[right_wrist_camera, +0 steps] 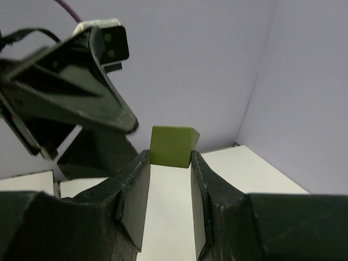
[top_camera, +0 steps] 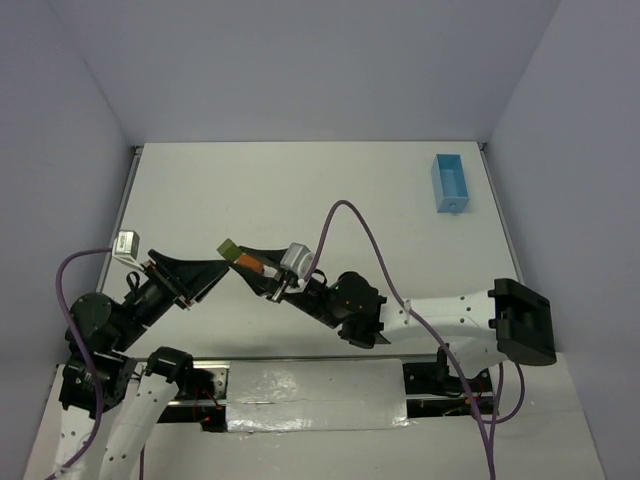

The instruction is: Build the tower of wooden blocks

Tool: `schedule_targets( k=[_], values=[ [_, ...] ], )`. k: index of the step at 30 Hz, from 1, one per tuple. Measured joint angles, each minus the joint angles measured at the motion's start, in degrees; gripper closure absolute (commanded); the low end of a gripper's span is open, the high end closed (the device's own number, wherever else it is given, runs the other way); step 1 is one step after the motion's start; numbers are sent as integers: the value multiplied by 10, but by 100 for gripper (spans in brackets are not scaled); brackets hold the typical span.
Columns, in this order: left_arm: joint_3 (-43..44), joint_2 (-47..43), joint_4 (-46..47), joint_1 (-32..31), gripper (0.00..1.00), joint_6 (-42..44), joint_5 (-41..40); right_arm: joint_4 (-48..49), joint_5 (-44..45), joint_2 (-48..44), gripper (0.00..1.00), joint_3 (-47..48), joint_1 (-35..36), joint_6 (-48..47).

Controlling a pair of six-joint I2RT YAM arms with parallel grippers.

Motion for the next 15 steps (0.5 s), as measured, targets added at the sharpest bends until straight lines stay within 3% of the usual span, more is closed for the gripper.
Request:
schedule_targets(
  k=[7, 15],
  values=[
    [44, 8, -13, 0, 6, 44, 12, -69, -97, -64, 98, -49, -47, 32],
    [52, 54, 12, 0, 3, 70, 87, -183, -259, -167, 97, -62, -65, 12]
  ],
)
